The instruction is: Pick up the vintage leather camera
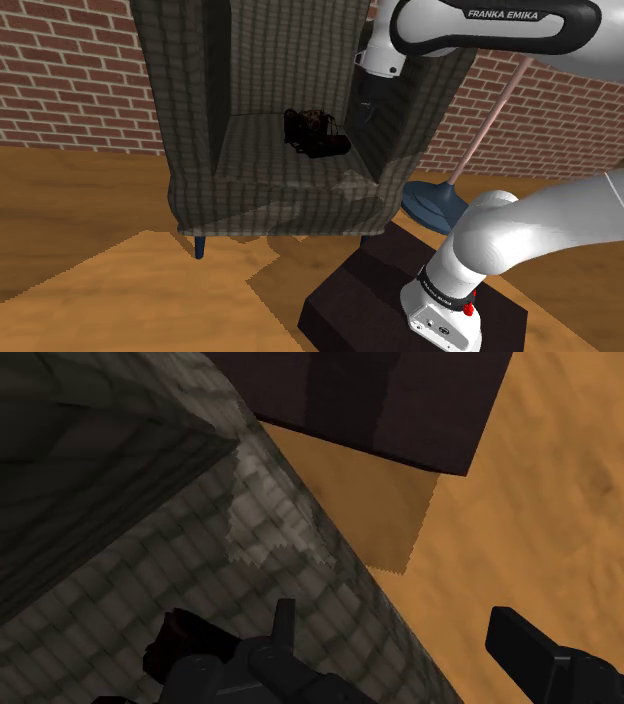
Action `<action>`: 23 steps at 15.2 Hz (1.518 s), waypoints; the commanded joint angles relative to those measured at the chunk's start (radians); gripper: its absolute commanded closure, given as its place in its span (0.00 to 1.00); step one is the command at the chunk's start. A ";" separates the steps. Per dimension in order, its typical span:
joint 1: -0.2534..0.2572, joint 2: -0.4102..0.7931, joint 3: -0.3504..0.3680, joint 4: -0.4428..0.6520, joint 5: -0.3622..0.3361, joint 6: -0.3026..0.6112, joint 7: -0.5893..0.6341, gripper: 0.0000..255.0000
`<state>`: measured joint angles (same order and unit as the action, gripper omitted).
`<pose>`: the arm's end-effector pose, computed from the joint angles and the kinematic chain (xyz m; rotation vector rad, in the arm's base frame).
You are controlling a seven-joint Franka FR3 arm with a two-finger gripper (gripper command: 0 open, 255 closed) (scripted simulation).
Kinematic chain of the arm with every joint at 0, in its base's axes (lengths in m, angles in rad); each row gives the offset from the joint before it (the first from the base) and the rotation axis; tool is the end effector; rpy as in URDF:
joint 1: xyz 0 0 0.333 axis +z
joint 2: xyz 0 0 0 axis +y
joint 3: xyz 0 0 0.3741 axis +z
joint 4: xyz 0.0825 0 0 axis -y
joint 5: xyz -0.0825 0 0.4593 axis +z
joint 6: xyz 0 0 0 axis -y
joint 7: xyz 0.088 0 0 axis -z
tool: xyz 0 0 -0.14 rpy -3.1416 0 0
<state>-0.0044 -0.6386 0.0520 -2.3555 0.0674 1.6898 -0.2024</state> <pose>0.3932 0.0302 0.5546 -3.0828 -0.3567 0.0381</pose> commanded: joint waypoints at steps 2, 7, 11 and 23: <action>0.003 0.081 0.008 0.031 -0.005 0.106 -0.012 0.00; 0.009 0.220 0.024 0.102 -0.016 0.262 -0.025 0.00; 0.012 0.332 0.037 0.178 -0.030 0.368 -0.032 0.00; 0.013 0.376 0.042 0.114 -0.033 0.492 -0.033 1.00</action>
<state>0.0090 -0.2627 0.0938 -2.2409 0.0340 2.1803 -0.2353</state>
